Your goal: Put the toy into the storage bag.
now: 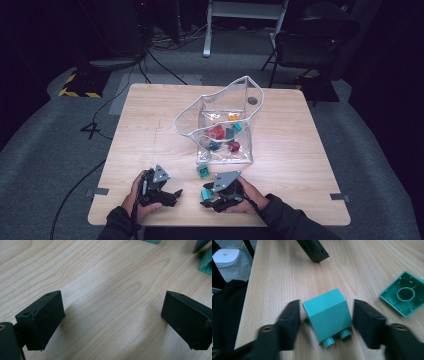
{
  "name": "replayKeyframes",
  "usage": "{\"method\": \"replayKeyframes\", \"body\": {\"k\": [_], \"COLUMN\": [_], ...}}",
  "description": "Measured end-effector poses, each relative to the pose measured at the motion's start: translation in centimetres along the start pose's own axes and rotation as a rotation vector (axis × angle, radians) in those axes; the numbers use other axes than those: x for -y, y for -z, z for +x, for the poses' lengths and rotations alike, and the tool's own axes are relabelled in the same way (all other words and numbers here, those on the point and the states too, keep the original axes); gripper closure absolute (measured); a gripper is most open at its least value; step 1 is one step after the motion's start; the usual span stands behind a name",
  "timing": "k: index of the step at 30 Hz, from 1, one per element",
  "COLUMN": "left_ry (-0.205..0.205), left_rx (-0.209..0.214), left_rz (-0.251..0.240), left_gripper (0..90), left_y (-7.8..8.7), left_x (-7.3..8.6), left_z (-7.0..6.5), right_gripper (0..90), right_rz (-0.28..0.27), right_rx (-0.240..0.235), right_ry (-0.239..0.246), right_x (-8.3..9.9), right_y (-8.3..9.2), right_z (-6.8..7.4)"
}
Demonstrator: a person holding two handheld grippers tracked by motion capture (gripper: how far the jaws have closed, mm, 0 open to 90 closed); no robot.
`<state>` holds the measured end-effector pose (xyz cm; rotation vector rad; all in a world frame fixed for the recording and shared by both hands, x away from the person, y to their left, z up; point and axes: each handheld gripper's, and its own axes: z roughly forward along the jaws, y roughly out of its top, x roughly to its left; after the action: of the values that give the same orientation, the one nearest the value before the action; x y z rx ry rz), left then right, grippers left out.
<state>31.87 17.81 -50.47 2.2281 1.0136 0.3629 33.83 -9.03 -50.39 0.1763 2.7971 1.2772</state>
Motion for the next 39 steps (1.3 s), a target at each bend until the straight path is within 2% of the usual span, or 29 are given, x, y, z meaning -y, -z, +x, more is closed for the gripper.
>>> {"method": "replayKeyframes", "body": {"k": [5,6,13,23,32,39], "left_ry": [0.000,-0.001,-0.001,-0.001,0.000,0.000], "left_rx": [-0.001,-0.002,-0.002,-0.001,-0.002,-0.001], "left_rz": [0.000,-0.001,-0.001,-0.001,-0.001,-0.001], "left_gripper": [4.9,4.9,5.0,4.9,5.0,5.0], "left_y": [0.0,0.0,0.0,0.0,0.0,0.0], "left_x": [0.0,0.0,0.0,0.0,0.0,0.0], "left_z": [0.0,0.0,0.0,0.0,0.0,0.0], "right_gripper": [54.9,59.2,59.4,59.4,59.4,59.4], "right_rz": [-0.009,-0.008,0.002,-0.013,-0.062,-0.098], "right_rx": [-0.014,-0.020,-0.022,0.012,0.031,0.066], "right_ry": [0.016,0.018,0.021,0.008,-0.003,-0.016], "right_x": [0.1,0.1,0.3,0.7,0.5,0.4], "right_y": [0.1,0.2,0.5,2.0,4.1,6.3], "right_z": [0.1,0.1,0.0,-0.3,-0.6,-0.9]}}
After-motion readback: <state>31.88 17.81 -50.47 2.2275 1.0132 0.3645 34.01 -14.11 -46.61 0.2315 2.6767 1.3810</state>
